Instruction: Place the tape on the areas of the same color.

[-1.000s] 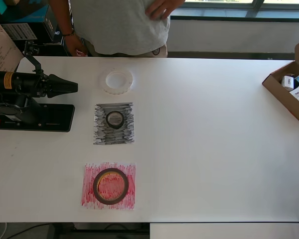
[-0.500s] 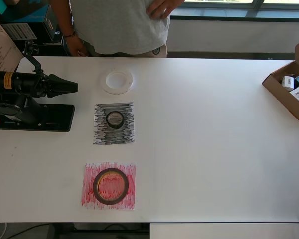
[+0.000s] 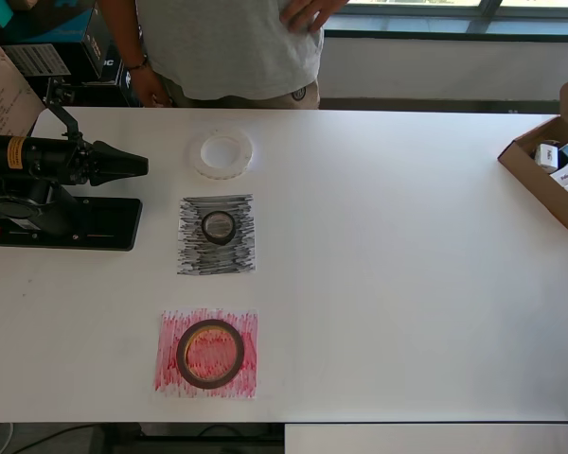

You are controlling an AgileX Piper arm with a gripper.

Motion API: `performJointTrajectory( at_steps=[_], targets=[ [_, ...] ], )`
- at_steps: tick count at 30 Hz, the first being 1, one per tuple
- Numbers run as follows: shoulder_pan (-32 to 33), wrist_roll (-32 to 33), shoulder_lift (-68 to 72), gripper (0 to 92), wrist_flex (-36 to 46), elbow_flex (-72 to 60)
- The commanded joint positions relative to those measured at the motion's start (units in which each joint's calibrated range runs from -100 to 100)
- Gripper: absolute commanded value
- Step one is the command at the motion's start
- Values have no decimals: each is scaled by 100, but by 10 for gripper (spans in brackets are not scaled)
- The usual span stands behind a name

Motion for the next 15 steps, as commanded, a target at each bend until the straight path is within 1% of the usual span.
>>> performJointTrajectory(
  at_steps=[1, 15],
  targets=[
    [7, 10, -35, 0, 22, -31],
    [15, -15, -16, 0, 22, -31]
  ],
)
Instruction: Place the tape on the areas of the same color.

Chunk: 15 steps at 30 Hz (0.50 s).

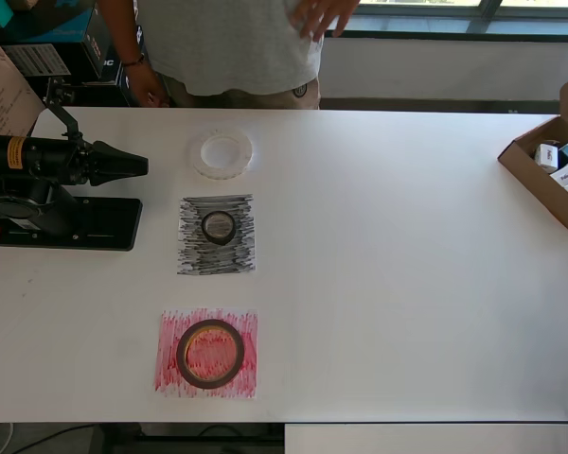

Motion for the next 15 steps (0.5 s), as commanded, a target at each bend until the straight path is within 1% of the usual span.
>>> performJointTrajectory(
  at_steps=[1, 5, 8, 15],
  targets=[
    [15, -23, -16, 0, 22, -40],
    [23, -39, 40, 0, 73, -131],
    [39, 2, 293, 0, 98, -477],
    [260, 2, 2239, 0, 98, -2140]
  ],
)
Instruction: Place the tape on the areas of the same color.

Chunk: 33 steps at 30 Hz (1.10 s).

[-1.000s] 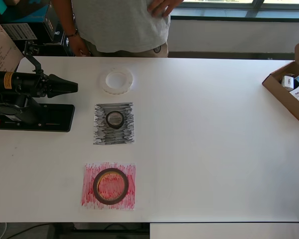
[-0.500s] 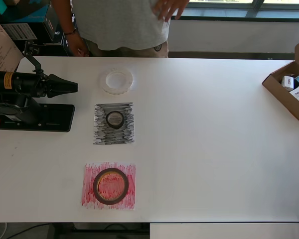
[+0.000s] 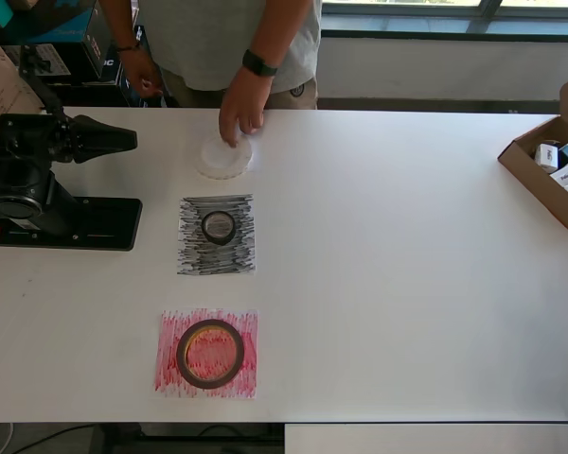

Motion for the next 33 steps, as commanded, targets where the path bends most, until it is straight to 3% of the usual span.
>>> performJointTrajectory(
  at_steps=[1, 15, 22, 33],
  targets=[
    [71, 2, 1993, 0, -46, -1346],
    [-8, 34, 4650, 0, -46, -4544],
    [-95, 861, 5267, 0, 39, -5971],
    [-174, 943, 6053, 0, 3679, -8452]
  ],
)
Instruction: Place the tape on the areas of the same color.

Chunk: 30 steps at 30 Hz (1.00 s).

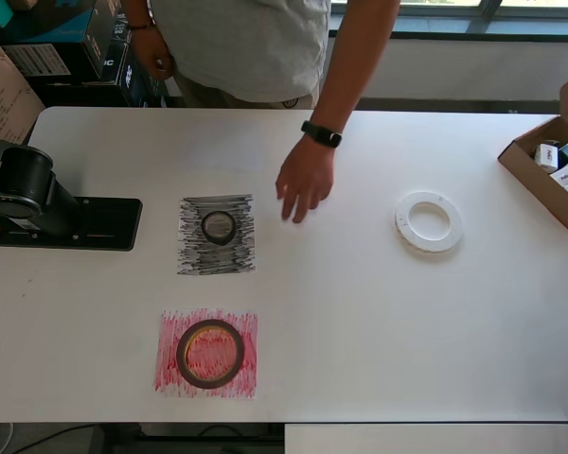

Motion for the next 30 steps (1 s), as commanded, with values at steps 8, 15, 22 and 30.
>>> performJointTrajectory(
  at_steps=[8, 15, 22, 30],
  targets=[
    [-189, 499, 150, 0, 3513, -1682],
    [-457, 998, 159, 0, 4081, -1673],
    [-481, 1007, 206, 0, 5694, -1628],
    [-402, 1686, 243, 0, 6491, -1591]
  ],
)
